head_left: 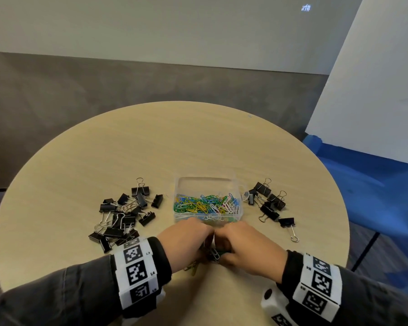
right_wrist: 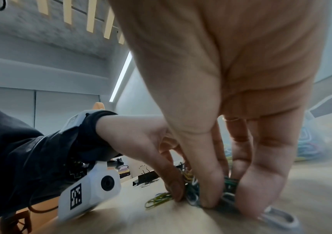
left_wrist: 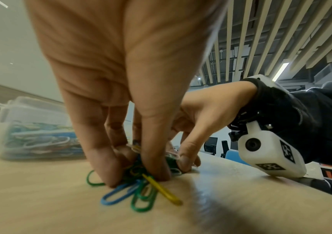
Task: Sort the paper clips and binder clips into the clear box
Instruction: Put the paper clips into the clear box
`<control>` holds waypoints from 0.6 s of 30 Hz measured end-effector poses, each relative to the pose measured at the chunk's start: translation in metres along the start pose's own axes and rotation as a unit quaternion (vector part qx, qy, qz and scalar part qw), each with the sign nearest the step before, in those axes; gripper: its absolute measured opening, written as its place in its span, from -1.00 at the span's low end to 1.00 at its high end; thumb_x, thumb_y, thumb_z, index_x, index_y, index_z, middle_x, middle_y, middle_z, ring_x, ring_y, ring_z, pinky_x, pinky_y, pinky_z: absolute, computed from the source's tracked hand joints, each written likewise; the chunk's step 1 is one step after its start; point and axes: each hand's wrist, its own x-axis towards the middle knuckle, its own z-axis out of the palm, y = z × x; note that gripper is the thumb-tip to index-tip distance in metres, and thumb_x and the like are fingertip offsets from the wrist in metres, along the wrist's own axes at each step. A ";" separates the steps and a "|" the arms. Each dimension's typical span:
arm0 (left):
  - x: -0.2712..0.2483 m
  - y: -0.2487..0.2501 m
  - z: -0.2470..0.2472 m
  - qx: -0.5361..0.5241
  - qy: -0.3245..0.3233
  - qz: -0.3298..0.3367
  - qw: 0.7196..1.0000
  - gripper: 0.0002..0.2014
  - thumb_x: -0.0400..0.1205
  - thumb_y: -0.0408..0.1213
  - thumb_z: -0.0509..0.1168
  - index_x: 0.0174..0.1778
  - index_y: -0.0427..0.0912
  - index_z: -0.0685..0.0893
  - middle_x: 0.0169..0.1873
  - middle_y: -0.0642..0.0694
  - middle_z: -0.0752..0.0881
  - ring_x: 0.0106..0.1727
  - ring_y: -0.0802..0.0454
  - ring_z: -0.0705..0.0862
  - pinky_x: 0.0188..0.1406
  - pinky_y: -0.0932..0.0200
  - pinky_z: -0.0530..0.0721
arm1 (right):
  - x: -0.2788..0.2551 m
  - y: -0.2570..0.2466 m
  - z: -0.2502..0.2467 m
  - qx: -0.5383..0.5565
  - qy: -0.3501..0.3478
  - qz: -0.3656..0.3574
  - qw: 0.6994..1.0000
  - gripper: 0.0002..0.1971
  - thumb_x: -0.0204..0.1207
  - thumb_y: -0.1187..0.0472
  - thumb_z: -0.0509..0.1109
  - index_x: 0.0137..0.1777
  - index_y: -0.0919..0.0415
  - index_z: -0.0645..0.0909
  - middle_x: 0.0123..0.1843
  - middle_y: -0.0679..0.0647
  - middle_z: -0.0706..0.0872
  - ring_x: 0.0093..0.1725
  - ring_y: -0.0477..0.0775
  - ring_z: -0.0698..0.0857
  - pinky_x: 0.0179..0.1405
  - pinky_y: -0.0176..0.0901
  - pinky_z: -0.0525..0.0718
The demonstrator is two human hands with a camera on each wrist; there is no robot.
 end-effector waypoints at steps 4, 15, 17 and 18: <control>0.001 -0.005 0.000 0.017 0.014 0.004 1.000 -0.84 0.61 -0.34 0.26 0.07 -0.14 0.67 0.03 -0.16 0.72 0.10 -0.17 0.66 0.03 0.03 0.58 | -0.003 0.003 -0.006 -0.014 -0.014 0.014 1.000 -0.80 0.45 0.21 0.49 -0.22 -0.04 0.51 -0.34 -0.16 0.46 -0.27 -0.01 0.51 -0.45 -0.38 0.29; 0.000 -0.011 -0.042 -0.080 0.118 0.008 0.990 -0.93 0.60 -0.20 0.38 -0.07 -0.06 0.74 -0.14 0.01 0.77 -0.19 0.13 0.63 -0.19 0.31 0.51 | 0.000 0.017 -0.065 0.073 0.134 0.020 0.988 -0.91 0.48 0.20 0.51 -0.11 0.01 0.66 -0.26 -0.13 0.70 -0.32 -0.17 0.67 -0.26 -0.33 0.61; 0.003 -0.017 -0.056 -0.099 0.192 -0.005 0.976 -0.92 0.61 -0.18 0.37 -0.08 -0.08 0.73 -0.16 0.01 0.75 -0.18 0.12 0.63 -0.21 0.30 0.52 | 0.003 0.018 -0.068 0.063 0.167 0.014 0.984 -0.89 0.51 0.22 0.48 0.00 0.03 0.69 -0.14 -0.14 0.71 -0.20 -0.16 0.67 -0.20 -0.35 0.60; 0.005 -0.020 -0.061 -0.108 0.219 -0.013 0.970 -0.91 0.61 -0.16 0.38 -0.07 -0.08 0.72 -0.15 0.02 0.74 -0.17 0.12 0.63 -0.20 0.29 0.52 | 0.003 0.018 -0.068 0.061 0.170 0.013 0.983 -0.86 0.52 0.22 0.46 0.05 0.03 0.68 -0.07 -0.15 0.70 -0.15 -0.16 0.68 -0.14 -0.32 0.64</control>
